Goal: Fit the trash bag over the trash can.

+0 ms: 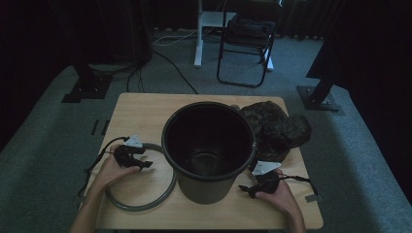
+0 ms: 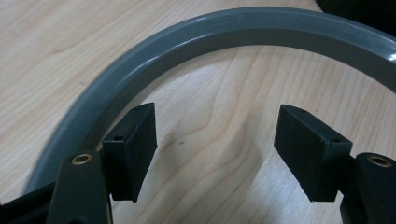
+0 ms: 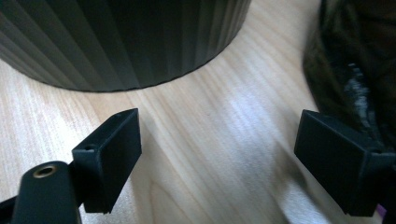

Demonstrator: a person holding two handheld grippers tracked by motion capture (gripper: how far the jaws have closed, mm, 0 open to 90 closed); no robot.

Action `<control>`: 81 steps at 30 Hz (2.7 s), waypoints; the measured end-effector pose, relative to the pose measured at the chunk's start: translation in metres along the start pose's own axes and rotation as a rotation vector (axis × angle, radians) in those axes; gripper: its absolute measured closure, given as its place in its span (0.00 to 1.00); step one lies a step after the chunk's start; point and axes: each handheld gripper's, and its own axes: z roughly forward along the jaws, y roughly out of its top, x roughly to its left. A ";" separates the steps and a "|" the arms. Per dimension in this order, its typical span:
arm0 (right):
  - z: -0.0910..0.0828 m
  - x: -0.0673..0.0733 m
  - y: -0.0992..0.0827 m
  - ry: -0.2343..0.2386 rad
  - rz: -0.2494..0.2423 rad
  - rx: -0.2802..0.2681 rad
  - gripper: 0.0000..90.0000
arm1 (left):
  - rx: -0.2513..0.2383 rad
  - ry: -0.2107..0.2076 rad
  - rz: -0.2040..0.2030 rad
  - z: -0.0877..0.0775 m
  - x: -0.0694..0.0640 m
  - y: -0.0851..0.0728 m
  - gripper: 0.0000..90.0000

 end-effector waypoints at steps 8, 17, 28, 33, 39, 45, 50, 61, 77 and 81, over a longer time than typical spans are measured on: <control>-0.013 -0.005 0.004 -0.042 0.017 -0.039 0.16 | -0.027 0.008 -0.020 0.009 -0.002 -0.006 0.34; -0.031 -0.010 0.010 -0.075 0.045 -0.094 0.16 | -0.070 0.014 -0.026 0.010 -0.002 -0.012 0.34; -0.053 -0.019 0.025 -0.133 0.027 -0.112 0.16 | -0.090 0.013 -0.034 0.010 -0.002 -0.014 0.34; -0.060 -0.023 0.032 -0.154 0.012 -0.127 0.16 | -0.092 0.019 -0.028 0.010 -0.003 -0.015 0.34; -0.066 -0.031 0.042 -0.167 0.007 -0.139 0.16 | -0.097 0.029 -0.018 0.011 -0.004 -0.015 0.34; -0.070 -0.040 0.047 -0.187 0.008 -0.148 0.15 | -0.100 0.042 0.002 0.012 -0.007 -0.016 0.31; -0.074 -0.047 0.052 -0.209 0.007 -0.150 0.15 | -0.100 0.048 0.001 0.015 -0.008 -0.015 0.21; -0.082 -0.062 0.063 -0.247 -0.001 -0.156 0.15 | -0.119 0.046 0.003 0.016 -0.008 -0.017 0.21; -0.083 -0.093 0.077 -0.297 0.010 -0.138 0.15 | -0.129 0.048 0.001 0.017 -0.008 -0.017 0.21; -0.082 -0.099 0.079 -0.308 0.017 -0.136 0.15 | -0.129 0.049 0.000 0.017 -0.008 -0.017 0.21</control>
